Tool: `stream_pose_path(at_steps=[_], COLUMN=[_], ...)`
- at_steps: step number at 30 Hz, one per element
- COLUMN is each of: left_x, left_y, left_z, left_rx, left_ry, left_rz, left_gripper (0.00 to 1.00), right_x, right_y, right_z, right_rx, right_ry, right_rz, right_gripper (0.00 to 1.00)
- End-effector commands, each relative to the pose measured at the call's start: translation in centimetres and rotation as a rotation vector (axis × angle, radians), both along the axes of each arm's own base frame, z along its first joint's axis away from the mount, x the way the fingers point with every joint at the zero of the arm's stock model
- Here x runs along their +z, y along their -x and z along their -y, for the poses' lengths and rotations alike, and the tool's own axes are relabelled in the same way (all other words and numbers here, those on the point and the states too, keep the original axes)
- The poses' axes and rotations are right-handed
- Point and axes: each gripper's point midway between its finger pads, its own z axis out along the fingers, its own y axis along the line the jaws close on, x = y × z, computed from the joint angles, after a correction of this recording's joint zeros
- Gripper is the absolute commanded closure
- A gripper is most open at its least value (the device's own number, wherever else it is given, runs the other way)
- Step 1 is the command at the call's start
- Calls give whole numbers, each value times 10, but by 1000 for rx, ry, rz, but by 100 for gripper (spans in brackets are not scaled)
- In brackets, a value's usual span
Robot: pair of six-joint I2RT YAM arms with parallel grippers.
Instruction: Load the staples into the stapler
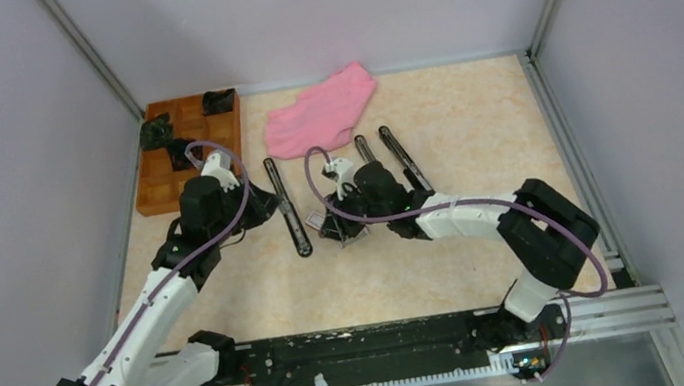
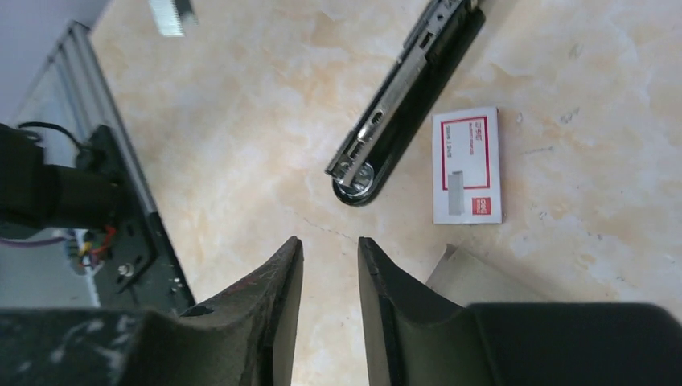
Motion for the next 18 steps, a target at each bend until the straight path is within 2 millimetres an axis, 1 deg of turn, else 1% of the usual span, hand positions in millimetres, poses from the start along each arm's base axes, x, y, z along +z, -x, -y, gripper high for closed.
stream_pose_path(at_steps=[1,2,3,7,14,18], left_x=[-3,-5,-6,-12,-18,-21], left_y=[-2,-2,-1,2,5,6], left_z=[-21,-23,-24,-26,-31,-32], left_rx=[81,86,91,97,109,113], left_ry=[-100,-107,-113,-124,-139,-143], left_rz=[-18,-22,-27,-44,-62,-72], left_gripper=[76,76,76,76,76,76], right_x=[-9,-11,-29,-49,-75,-83], right_y=[-14,-12,-13,-13,-17,-12], right_z=[-18,-21,-24,-33,-39,-48], right_rx=[-46,-48,-52,-58,-103,-79], right_ry=[96,109,150,205,240,233], right_rz=[109,118,105,115,99,86], right_gripper=[71,72,74,79,81,83])
